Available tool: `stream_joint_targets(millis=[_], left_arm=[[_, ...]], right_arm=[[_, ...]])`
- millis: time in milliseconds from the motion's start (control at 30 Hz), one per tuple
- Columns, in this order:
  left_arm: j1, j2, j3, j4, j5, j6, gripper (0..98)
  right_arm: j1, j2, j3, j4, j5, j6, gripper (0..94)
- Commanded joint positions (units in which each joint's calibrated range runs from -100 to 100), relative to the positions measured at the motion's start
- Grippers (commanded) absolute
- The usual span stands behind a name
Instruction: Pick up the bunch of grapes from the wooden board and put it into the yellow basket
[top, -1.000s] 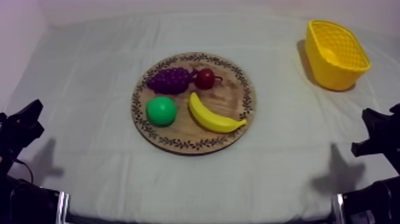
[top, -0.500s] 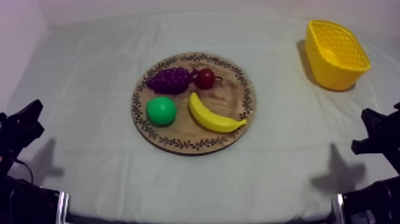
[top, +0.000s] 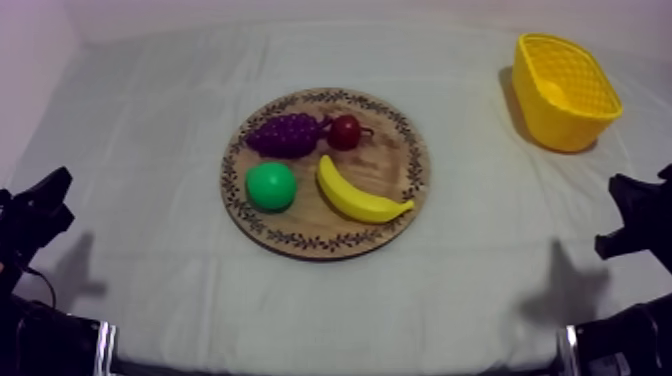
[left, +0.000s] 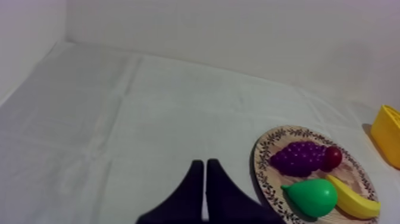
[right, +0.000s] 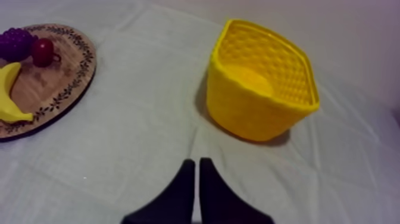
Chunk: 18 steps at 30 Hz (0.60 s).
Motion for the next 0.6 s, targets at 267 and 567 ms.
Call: stream_joint_targets(millis=[267, 567], left_arm=[[0.0, 0.0, -0.03, 0.02, 0.05, 0.01, 0.1], [0.0, 0.0, -0.03, 0.02, 0.05, 0.01, 0.1]], right_arm=[[-3.66, 18.23, -14.97, 4.71, 2.02, -2.85, 0.4], [-7.58, 33.35, -28.59, 7.33, 5.21, -4.9, 0.4]])
